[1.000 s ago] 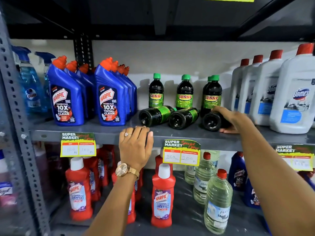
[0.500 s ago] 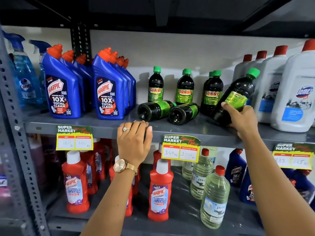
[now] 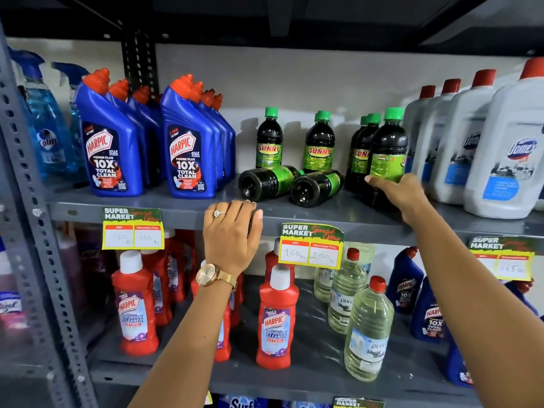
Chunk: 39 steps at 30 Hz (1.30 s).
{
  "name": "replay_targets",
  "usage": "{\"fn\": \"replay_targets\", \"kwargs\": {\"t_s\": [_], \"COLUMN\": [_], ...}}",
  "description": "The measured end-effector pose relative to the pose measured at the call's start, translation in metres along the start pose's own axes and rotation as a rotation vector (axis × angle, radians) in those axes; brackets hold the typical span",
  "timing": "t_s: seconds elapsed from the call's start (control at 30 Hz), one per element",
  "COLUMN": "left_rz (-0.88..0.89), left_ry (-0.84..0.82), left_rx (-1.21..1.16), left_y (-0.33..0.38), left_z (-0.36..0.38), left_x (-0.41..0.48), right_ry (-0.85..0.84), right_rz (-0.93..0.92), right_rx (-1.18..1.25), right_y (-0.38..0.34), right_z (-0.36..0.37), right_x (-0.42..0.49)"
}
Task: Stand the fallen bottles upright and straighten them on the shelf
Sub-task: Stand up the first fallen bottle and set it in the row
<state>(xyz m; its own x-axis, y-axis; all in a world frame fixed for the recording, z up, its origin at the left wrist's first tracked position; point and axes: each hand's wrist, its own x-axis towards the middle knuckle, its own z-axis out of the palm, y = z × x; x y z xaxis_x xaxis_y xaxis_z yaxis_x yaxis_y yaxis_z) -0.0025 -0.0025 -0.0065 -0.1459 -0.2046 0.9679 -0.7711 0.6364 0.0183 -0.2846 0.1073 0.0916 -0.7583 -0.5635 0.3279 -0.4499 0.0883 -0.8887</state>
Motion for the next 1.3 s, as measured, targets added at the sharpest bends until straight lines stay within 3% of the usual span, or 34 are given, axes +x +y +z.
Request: {"fn": "replay_targets", "kwargs": {"t_s": [0.1,0.23,0.43,0.6,0.67,0.8,1.0,1.3], "left_rz": [-0.002,-0.008,-0.007,-0.020,-0.025,-0.032,-0.040,-0.063], "left_ry": [0.011,0.025,0.013,-0.021,-0.042,-0.073,-0.117,-0.142], "left_rx": [-0.006,-0.003,-0.014,-0.031,-0.028,-0.031,-0.043,-0.062], "left_y": [0.000,0.000,0.000,0.000,0.001,0.001,0.003,0.005], "left_z": [0.000,0.002,0.001,-0.001,-0.002,-0.005,-0.010,-0.015], "left_x": [-0.001,-0.001,0.000,0.000,0.000,0.000,0.000,0.001], "right_ry": [-0.057,-0.067,-0.017,-0.043,-0.039,0.043,-0.006,0.017], "right_rz": [0.083,0.074,0.125,0.067,0.067,0.081,0.044,0.071], "right_rx": [0.173,0.129,-0.329,0.027,-0.015,-0.337,-0.026,-0.296], "right_y": [0.006,0.013,0.006,0.012,0.014,0.010,0.014,0.005], "right_z": [-0.004,-0.006,0.014,0.006,0.006,0.014,0.006,0.012], "right_x": [0.005,0.012,0.010,0.017,0.017,0.011,0.011,0.008]}}
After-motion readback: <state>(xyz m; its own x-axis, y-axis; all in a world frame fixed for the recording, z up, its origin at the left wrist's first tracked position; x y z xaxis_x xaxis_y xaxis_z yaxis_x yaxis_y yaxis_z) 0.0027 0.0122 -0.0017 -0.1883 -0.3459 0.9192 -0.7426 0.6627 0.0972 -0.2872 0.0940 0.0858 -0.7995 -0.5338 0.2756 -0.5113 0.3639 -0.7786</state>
